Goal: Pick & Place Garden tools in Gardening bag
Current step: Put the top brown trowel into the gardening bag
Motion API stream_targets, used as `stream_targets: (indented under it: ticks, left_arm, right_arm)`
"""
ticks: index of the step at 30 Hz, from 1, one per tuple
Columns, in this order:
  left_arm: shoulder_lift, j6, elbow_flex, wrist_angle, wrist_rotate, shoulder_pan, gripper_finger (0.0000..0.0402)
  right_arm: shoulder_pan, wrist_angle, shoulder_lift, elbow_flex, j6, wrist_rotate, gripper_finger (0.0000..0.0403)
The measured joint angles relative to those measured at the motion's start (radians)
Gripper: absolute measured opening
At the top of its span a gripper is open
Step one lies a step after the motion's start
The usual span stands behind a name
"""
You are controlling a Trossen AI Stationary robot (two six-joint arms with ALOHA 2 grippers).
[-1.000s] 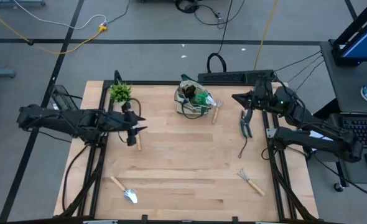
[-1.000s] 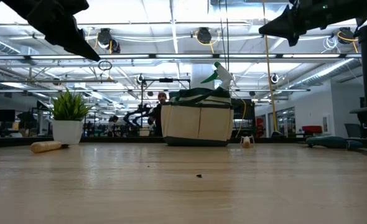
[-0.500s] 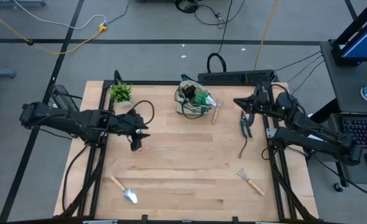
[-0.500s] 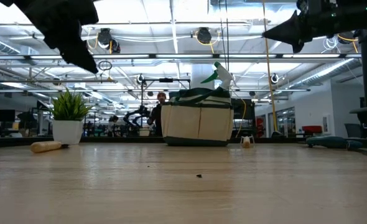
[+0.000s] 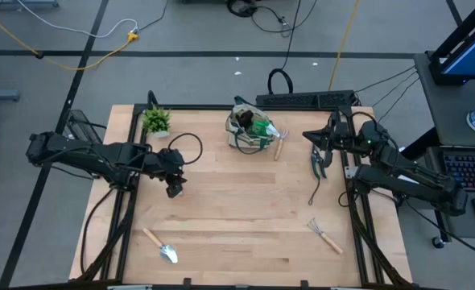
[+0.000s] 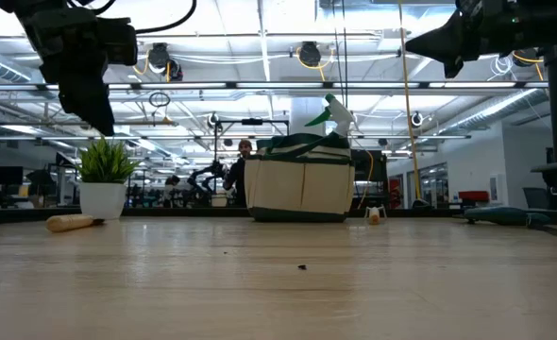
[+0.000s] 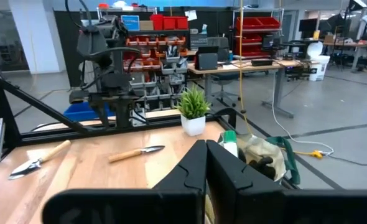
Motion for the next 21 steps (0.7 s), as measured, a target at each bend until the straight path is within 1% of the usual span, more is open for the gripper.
stream_targets:
  ticks: [8, 11, 16, 18, 21]
  left_arm:
    - [0.000, -0.041, 0.000, 0.002, 0.017, 0.000, 0.0170]
    - [0.000, -0.028, 0.000, 0.002, 0.025, 0.000, 0.0170]
    - [0.000, -0.008, 0.000, -0.002, 0.025, 0.000, 0.0170]
    - [0.000, -0.021, 0.000, -0.002, 0.022, 0.000, 0.0170]
    - [0.000, -0.064, 0.000, -0.004, -0.009, 0.000, 0.0170]
  right_arm:
    - [0.000, 0.000, -0.012, 0.000, 0.020, -0.074, 0.0000]
    - [0.000, 0.000, -0.013, 0.000, 0.015, -0.098, 0.0000]
    - [0.000, 0.000, -0.013, 0.000, 0.014, -0.100, 0.0000]
    - [0.000, 0.000, -0.013, 0.000, 0.014, -0.100, 0.0000]
    - [0.000, 0.000, -0.013, 0.000, 0.014, -0.100, 0.0000]
